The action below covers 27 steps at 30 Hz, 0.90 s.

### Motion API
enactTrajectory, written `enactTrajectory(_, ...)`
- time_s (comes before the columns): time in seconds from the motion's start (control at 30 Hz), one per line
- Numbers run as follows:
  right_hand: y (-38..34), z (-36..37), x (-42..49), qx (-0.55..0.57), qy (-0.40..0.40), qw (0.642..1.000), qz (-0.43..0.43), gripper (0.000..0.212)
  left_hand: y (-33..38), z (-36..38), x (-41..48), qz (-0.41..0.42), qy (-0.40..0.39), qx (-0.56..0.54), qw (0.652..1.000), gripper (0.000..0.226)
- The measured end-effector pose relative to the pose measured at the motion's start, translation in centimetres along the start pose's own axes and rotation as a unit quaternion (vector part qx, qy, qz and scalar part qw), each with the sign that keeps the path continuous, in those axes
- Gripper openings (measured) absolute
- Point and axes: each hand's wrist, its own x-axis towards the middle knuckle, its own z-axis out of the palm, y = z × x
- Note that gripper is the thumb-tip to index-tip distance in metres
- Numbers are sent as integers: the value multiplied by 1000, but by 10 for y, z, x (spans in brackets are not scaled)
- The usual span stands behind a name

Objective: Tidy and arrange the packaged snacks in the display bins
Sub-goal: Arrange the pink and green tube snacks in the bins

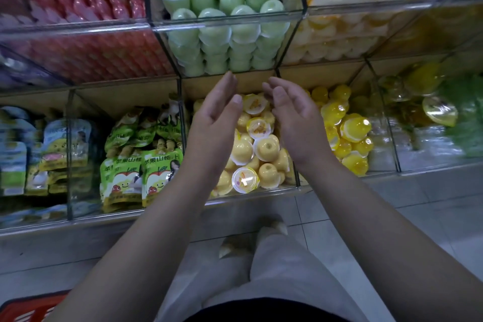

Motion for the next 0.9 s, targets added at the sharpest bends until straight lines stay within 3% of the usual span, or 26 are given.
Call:
enactTrajectory(0.4,-55,1,70,-18,-15,996,-83,22,67,9,63,103,39,43,993,41)
enactTrajectory(0.6,-80,-1,132,-145,16,980,-137,25,91,8,116,126,64,211,967,42)
enactTrajectory(0.77,-89,2,175,-266,-12,956,-124,39,95,26,146,84,55,288,952,42)
enactTrajectory(0.9,-95,9,197,-381,-58,914,-129,57,88,35,169,97,46,328,939,43)
